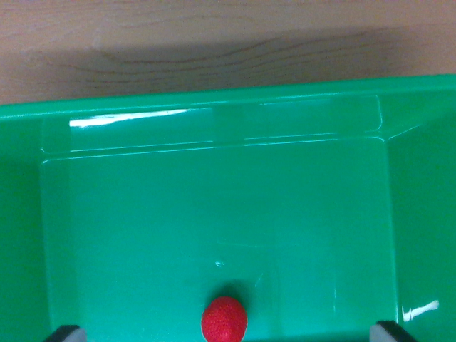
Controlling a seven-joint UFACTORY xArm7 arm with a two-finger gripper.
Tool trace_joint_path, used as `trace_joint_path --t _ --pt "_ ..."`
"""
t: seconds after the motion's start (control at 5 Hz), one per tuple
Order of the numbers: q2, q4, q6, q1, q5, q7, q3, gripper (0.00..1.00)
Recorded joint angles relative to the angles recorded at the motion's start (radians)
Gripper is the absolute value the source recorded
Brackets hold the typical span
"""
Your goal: Pick fruit
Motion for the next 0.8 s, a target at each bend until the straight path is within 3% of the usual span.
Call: trace_joint_path --t 0.2,0.4,0.6,0.8 --pt "0.0 0.0 0.0 0.0 0.0 0.0 0.0 0.0" --pt "0.007 -0.043 -0.047 -0.0001 -0.0037 0.001 0.003 0.0" --pt "0.007 -0.043 -0.047 -0.0001 -0.0037 0.001 0.003 0.0" --pt "0.014 -0.084 -0.092 -0.0002 -0.0073 0.001 0.006 0.0"
